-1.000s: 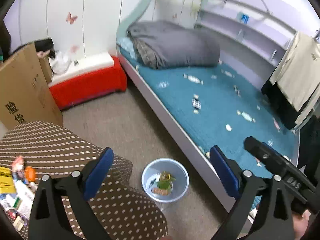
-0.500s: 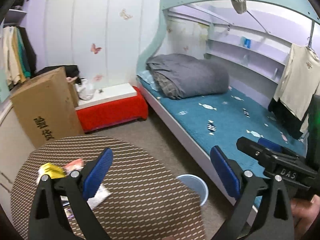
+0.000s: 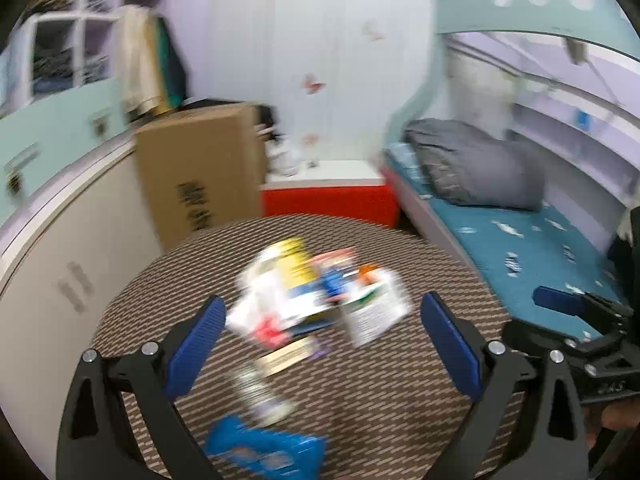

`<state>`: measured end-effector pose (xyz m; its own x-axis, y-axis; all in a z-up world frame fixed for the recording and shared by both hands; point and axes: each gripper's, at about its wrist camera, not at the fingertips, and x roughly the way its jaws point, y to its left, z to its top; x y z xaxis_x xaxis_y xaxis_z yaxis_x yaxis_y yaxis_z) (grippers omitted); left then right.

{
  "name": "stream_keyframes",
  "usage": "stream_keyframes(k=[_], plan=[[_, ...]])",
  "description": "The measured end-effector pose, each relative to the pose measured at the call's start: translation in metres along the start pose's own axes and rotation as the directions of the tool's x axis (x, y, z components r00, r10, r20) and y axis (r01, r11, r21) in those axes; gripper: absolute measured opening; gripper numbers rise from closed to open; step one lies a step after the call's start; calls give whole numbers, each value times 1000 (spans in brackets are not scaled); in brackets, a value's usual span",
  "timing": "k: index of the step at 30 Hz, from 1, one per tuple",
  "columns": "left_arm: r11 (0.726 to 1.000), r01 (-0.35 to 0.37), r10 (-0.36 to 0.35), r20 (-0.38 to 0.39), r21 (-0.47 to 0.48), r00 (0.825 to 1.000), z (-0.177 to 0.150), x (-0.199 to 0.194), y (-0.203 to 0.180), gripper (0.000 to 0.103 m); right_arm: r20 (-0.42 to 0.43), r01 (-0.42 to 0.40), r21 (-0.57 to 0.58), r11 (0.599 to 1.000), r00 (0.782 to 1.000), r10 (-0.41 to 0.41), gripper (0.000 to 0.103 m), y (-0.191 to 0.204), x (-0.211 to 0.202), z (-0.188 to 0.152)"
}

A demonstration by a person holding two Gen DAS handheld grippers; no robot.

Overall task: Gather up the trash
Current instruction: 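Return both tools to the table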

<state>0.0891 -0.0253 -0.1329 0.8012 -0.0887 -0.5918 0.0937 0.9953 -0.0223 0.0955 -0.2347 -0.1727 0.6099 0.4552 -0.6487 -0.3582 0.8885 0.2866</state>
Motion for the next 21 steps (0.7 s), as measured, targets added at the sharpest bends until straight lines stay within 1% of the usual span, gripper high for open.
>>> stream_keyframes(k=[1,4,5,7,11,14,15,17,18,20,21], plan=[[999,-36,35,-12,-18,999,-7,-2,18,96,-30,-27,-32,999,999,26,97,11,10,-3],[992,-103,101,-37,-70,994,-24,-7,61,96,-107,-81,-110,991,992,69,97,41,42,-13],[990,-116,113,-44,-82,993,-28,-8,70,96,-142,-103,-139,985,986,83,97,53,55,-18],[982,-156,150,-58,-104,987,-39,-11,91,96,-184,-137,-183,974,978,103,97,71,72,-24],[973,-191,182,-77,-132,980,-55,-18,113,96,-255,-204,-265,942,957,136,97,104,97,-36],[964,-221,210,-87,-148,974,-66,-22,127,96,-277,-216,-325,921,953,125,96,122,110,-38],[960,-230,218,-92,-159,972,-68,-23,130,96,-284,-229,-338,913,950,133,95,128,114,-38],[951,-246,229,-109,-186,967,-74,-24,139,96,-301,-250,-359,899,943,142,85,137,122,-39],[947,-255,235,-116,-195,965,-76,-24,143,96,-315,-255,-381,889,940,134,82,142,126,-41],[939,-272,248,-133,-211,960,-83,-25,152,96,-306,-247,-428,869,945,118,70,152,134,-41],[937,-275,249,-139,-215,958,-86,-24,154,96,-299,-251,-447,859,946,122,66,157,136,-41]])
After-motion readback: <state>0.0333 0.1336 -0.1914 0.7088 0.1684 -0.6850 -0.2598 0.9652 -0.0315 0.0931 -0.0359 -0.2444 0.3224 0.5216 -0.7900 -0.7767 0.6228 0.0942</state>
